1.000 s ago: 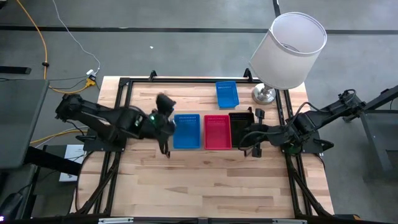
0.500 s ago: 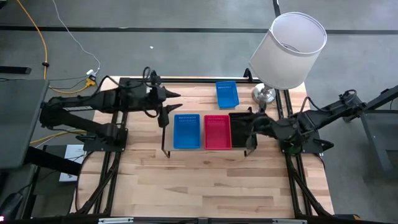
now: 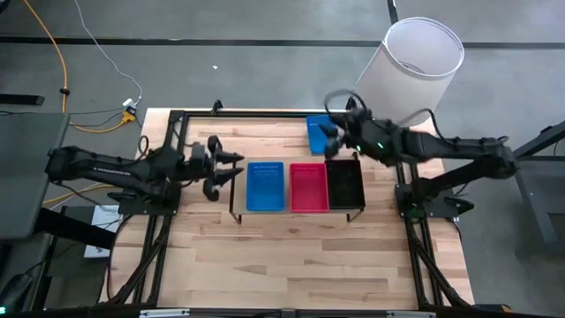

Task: Stack baskets on shelf by color
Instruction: Stack the blue bin on the blue bins on the shelf

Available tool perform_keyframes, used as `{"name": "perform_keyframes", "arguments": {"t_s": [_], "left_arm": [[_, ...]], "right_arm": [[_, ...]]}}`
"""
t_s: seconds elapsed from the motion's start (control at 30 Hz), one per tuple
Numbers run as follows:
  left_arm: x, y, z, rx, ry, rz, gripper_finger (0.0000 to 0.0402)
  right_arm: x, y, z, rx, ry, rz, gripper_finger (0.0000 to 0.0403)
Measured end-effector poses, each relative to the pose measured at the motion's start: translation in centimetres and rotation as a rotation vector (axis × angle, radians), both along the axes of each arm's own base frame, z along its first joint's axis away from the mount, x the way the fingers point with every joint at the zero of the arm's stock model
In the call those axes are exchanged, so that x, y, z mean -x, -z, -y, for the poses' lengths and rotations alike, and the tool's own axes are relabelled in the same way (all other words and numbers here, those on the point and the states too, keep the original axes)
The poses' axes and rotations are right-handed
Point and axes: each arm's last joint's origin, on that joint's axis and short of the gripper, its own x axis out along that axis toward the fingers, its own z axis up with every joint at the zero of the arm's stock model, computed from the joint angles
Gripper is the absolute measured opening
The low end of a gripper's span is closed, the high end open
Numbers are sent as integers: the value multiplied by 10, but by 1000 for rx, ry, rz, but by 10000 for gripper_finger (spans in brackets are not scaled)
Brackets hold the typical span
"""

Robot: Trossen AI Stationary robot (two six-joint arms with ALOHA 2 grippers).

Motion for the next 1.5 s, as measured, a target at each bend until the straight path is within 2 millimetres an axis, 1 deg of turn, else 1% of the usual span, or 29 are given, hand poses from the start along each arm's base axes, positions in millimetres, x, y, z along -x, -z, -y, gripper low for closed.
{"name": "perform_keyframes", "arguments": {"t_s": [0.07, 0.13, 0.2, 0.27, 0.43, 0.53, 0.67, 0.9, 1.0, 1.13, 1.27, 1.4, 1.5], "left_arm": [[5, 10, 7, 23, 40, 44, 168], [9, 21, 13, 31, 72, 58, 168], [10, 31, 17, 35, 95, 42, 168], [12, 39, 21, 39, 99, 26, 168], [12, 39, 24, 66, 69, 38, 168], [13, 38, 25, 66, 81, 48, 168], [13, 38, 27, 66, 88, 47, 168], [13, 38, 27, 66, 89, 46, 168], [13, 38, 27, 66, 89, 46, 168], [13, 38, 27, 66, 89, 46, 168], [13, 38, 27, 66, 89, 46, 168], [13, 38, 27, 68, 93, 47, 168], [13, 38, 27, 71, 111, 47, 168]], "right_arm": [[-5, 2, 15, -81, 71, -56, 190], [-12, 9, 28, -153, 120, -142, 201], [-17, 18, 41, -211, 176, -218, 205], [-24, 26, 52, -257, 212, -257, 206], [-38, 50, 77, -318, 261, -335, 206], [-39, 59, 92, -351, 332, -338, 206], [-37, 73, 109, -407, 395, -387, 206], [-34, 96, 126, -508, 474, -484, 206], [-36, 103, 130, -548, 466, -495, 206], [-38, 107, 130, -578, 445, -505, 206], [-38, 107, 130, -604, 465, -478, 206], [-37, 108, 132, -622, 483, -466, 206], [-33, 113, 135, -634, 498, -473, 206]]}}
